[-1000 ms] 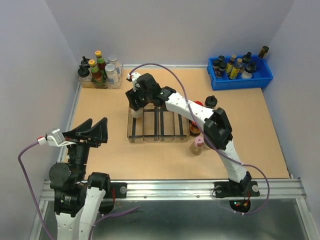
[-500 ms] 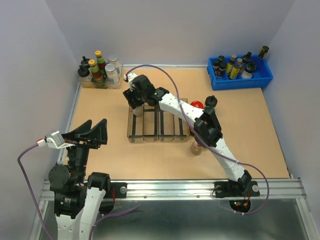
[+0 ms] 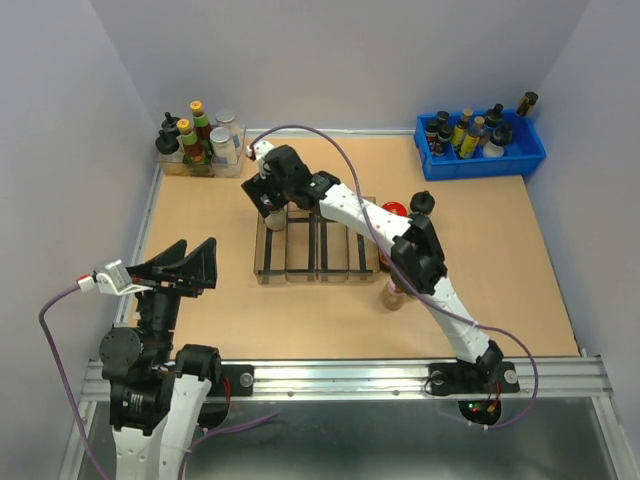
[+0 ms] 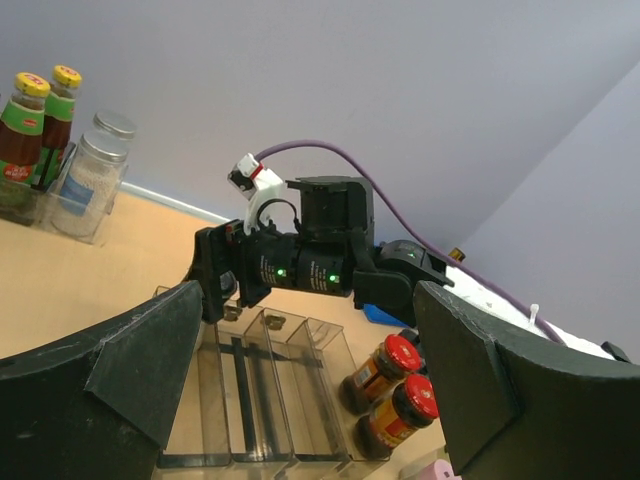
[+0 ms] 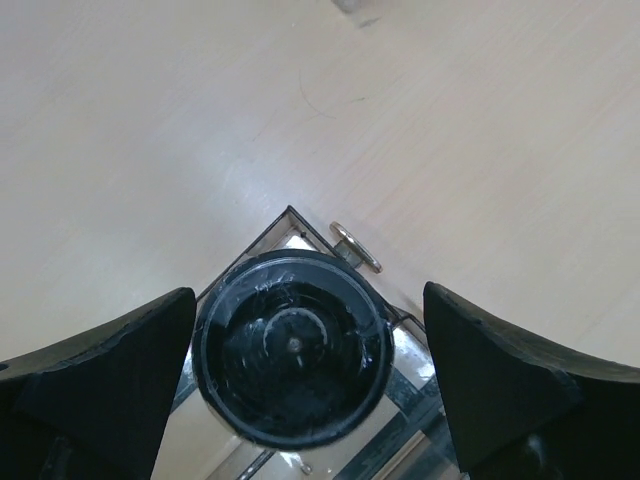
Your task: Organize the condiment bottles
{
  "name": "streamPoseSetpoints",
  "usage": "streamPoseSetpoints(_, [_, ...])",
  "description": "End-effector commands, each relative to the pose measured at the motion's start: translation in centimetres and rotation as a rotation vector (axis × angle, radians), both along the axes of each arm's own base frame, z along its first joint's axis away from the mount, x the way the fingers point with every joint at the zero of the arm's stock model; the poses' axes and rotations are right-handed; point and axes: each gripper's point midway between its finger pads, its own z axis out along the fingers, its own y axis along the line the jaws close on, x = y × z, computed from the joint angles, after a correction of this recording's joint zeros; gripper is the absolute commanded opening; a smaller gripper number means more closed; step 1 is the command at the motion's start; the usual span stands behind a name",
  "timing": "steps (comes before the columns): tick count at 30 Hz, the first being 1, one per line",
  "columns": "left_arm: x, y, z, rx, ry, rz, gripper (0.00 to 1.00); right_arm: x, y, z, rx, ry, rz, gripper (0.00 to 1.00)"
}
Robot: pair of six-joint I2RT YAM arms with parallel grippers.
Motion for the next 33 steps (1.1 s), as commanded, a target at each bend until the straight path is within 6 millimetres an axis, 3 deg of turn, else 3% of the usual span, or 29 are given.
streamPoseSetpoints(1, [-0.4, -0.3, 1.5, -0.006, -0.054, -0.019, 0.98, -0.3, 0.1, 13.7, 0.185, -0.192, 0.015, 1.0])
streamPoseSetpoints(2, [-0.3, -0.3, 1.6, -0.007, -0.055, -0.017, 0.98, -0.9, -0.7, 16.3, 0.211, -0.219, 0.008, 1.0])
streamPoseSetpoints(4, [-0.5, -0.3, 1.9, -0.007, -0.061, -0.019, 0.99, -1.4, -2.1, 17.3, 0.2, -0.23, -0.019, 1.0])
streamPoseSetpoints(5, [-0.5, -0.3, 2.1, -0.008, -0.063, -0.019, 0.99, -1.8, -4.1, 19.9, 0.212, -0.266, -0.079, 1.0])
streamPoseSetpoints(7, [-0.6, -0.3, 2.2, -0.011, -0.067, -0.023, 0.99, -2.4, -6.7, 18.8, 0.156, -0.259, -0.142, 1.0])
streamPoseSetpoints(11, [-0.3, -0.9, 1.7, -0.001, -0.065, -0.052, 0.99, -2.2, -15.9, 18.8, 0.11, -0.273, -0.451, 1.0])
streamPoseSetpoints(16, [1.0, -2.5, 0.3, -0.001, -0.031, -0.131, 0.99, -3.2, -26.3, 13.9, 0.091, -0.17, -0.684, 1.0])
streamPoseSetpoints(21, [2.1, -3.8, -1.0, -0.004, 0.007, -0.197, 0.99, -4.1, -29.8, 10.4, 0.079, -0.081, -0.699, 1.0])
streamPoseSetpoints(30, [1.8, -4.1, -1.2, -0.017, -0.012, -0.22, 0.99, -4.9, -30.8, 6.6, 0.082, 0.036, -0.681, 1.0])
streamPoseSetpoints(33, [1.7, -4.0, -1.4, -0.018, -0.011, -0.216, 0.99, -5.6, -31.1, 4.5, 0.056, 0.076, -0.686, 1.0])
